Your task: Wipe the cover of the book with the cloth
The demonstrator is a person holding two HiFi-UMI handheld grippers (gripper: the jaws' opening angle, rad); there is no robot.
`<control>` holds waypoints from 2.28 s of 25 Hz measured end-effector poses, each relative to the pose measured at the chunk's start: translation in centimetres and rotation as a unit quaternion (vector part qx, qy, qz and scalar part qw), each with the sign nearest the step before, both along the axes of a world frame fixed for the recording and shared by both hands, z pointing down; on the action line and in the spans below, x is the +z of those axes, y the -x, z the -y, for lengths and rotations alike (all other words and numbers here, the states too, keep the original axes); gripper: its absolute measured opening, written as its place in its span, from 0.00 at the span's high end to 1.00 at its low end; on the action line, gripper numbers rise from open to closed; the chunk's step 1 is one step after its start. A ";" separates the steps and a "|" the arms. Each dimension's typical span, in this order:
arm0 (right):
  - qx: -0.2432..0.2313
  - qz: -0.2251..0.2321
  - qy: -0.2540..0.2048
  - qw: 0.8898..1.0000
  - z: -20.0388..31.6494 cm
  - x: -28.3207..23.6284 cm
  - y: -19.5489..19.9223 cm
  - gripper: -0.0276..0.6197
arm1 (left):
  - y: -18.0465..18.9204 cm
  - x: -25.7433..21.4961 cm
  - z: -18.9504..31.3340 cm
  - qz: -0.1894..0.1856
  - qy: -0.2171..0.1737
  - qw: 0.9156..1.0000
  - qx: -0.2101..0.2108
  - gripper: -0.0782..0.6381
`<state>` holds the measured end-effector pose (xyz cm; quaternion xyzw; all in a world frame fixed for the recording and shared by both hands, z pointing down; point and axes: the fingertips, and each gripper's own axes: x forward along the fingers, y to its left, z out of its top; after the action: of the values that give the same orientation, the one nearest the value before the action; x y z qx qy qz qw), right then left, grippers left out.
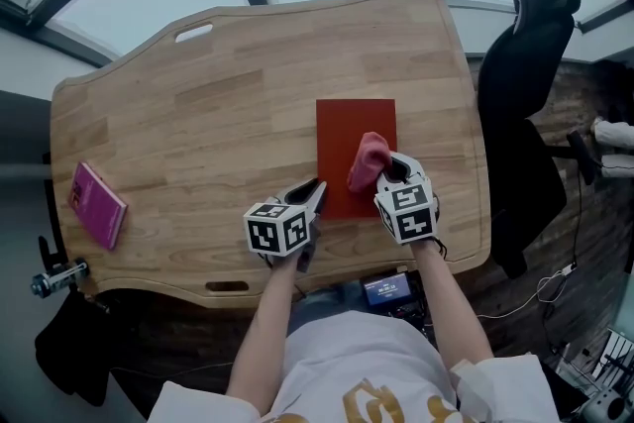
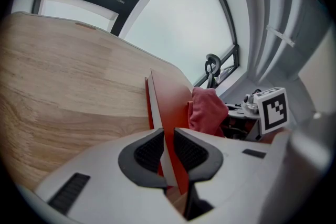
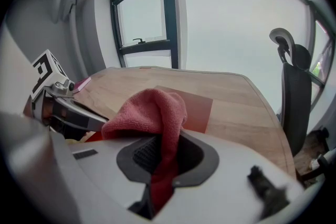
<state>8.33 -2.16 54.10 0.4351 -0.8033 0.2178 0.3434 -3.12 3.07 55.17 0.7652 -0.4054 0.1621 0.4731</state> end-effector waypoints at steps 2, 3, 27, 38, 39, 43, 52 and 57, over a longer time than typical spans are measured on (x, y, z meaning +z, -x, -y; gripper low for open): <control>0.001 0.000 0.000 1.000 -0.3 0.0 0.0 0.87 | 0.0 0.0 0.0 -0.001 -0.001 1.000 0.000 0.80; 0.001 0.000 0.000 1.000 -0.5 0.0 0.0 0.87 | 0.0 0.0 0.1 0.000 -0.002 1.000 0.000 0.80; -0.011 0.000 0.014 1.000 -3.8 0.0 0.7 0.87 | -0.1 -0.1 0.0 0.003 -0.011 1.000 0.007 0.80; -0.006 0.011 0.031 0.999 -4.8 0.1 0.6 0.87 | -0.1 -0.1 0.0 -0.008 -0.002 1.000 0.015 0.80; -0.006 0.013 0.032 0.999 -4.8 0.1 0.6 0.87 | -0.1 -0.1 0.0 -0.008 -0.002 1.000 0.016 0.80; -0.005 0.015 0.034 0.999 -4.7 0.1 0.6 0.86 | -0.1 -0.1 0.0 -0.010 0.000 1.000 0.019 0.80; 0.006 0.015 0.028 0.999 -3.0 0.2 -0.2 0.86 | -0.6 0.0 0.2 -0.015 0.002 1.000 0.026 0.79; 0.008 0.015 0.026 1.000 -2.0 0.2 -0.7 0.86 | -1.0 0.0 0.2 -0.017 0.003 0.999 0.028 0.79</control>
<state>9.03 -0.12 54.32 0.4291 -0.7988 0.2479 0.3411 -2.14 2.86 55.16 0.7774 -0.3754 0.1638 0.4774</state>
